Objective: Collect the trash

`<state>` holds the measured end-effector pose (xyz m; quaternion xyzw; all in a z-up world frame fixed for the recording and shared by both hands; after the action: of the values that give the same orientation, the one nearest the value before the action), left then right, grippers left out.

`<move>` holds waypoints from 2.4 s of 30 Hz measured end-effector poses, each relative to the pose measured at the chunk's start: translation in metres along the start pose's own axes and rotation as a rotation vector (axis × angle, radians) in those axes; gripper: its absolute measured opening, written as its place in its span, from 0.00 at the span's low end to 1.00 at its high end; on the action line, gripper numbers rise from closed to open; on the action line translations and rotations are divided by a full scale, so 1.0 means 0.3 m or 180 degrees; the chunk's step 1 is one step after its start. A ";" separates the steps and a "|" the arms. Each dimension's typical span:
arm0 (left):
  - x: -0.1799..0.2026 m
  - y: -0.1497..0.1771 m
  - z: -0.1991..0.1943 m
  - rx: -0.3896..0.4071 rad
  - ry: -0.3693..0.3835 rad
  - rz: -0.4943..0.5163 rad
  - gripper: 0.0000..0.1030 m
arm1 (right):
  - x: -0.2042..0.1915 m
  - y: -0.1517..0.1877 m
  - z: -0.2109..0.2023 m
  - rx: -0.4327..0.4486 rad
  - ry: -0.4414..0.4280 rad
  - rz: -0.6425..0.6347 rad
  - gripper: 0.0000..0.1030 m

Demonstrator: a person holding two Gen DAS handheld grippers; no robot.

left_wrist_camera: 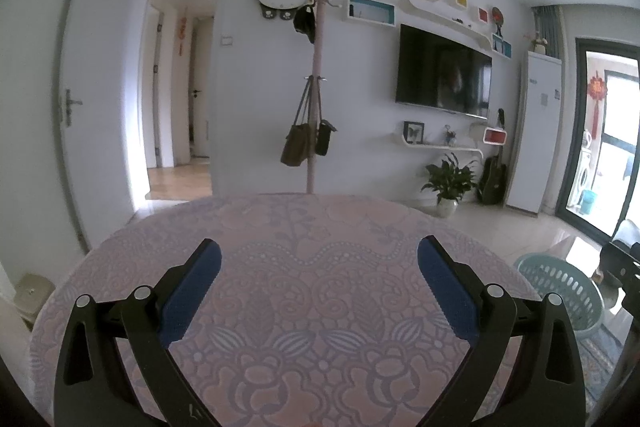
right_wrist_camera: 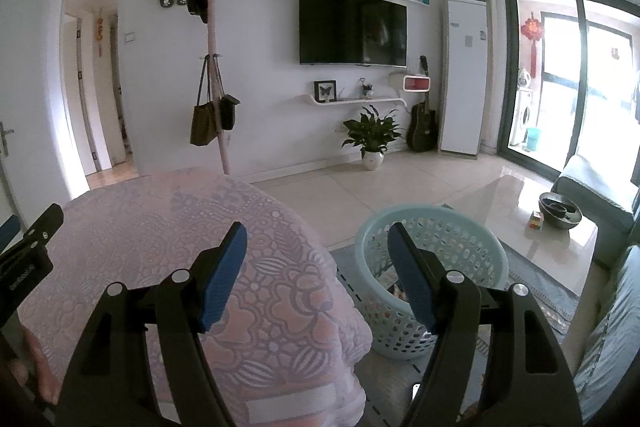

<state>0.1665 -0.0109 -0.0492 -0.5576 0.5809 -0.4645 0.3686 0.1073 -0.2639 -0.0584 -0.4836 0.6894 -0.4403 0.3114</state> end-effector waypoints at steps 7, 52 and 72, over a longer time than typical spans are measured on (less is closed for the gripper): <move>0.004 -0.003 -0.001 -0.0013 0.0051 -0.0009 0.93 | 0.003 0.002 -0.002 -0.0009 -0.0018 -0.0008 0.67; -0.019 -0.001 0.014 -0.0040 0.0067 0.0051 0.93 | -0.014 0.017 -0.008 -0.0004 -0.0071 -0.0008 0.67; -0.011 -0.001 0.006 -0.0035 0.0060 0.0048 0.93 | -0.017 0.018 -0.012 0.0003 -0.0073 -0.0027 0.67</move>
<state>0.1685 -0.0079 -0.0498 -0.5508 0.5911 -0.4638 0.3636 0.1038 -0.2573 -0.0618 -0.4914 0.6836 -0.4363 0.3176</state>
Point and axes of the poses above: each gripper's, at about its wrist camera, not at the fingertips, and z roughly the way its jaws point, x to its right, y to its underside, the point moved 10 cm from there along z, roughly the way its jaws point, and after that the axes turned 6 degrees about y, right-handed, at the moved point
